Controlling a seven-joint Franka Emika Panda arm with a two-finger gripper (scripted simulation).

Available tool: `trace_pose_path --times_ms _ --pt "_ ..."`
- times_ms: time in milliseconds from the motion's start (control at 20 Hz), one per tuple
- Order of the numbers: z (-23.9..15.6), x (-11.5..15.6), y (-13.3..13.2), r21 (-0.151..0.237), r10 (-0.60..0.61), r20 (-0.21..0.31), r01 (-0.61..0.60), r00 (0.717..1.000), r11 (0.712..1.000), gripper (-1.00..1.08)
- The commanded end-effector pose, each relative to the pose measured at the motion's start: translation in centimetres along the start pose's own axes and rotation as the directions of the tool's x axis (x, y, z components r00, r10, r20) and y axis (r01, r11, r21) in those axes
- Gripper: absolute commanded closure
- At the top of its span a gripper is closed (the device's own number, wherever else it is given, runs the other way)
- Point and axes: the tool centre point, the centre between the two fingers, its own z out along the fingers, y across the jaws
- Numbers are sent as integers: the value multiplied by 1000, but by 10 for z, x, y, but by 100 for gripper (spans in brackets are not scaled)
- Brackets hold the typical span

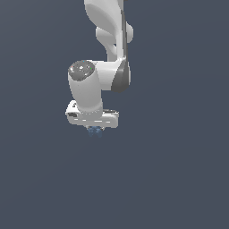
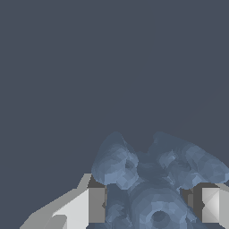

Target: Pick up the object and move it to a goal position.

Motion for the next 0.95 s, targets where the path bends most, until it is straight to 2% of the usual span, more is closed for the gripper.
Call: trace_pose_path --times_ms 0,400,900 --pt "-18 12 1 0 0 1 0 1000 1000 108" --pt "-54 38 4 0 0 1 0 1000 1000 108" --pt "-67 48 5 0 0 1 0 1000 1000 108"
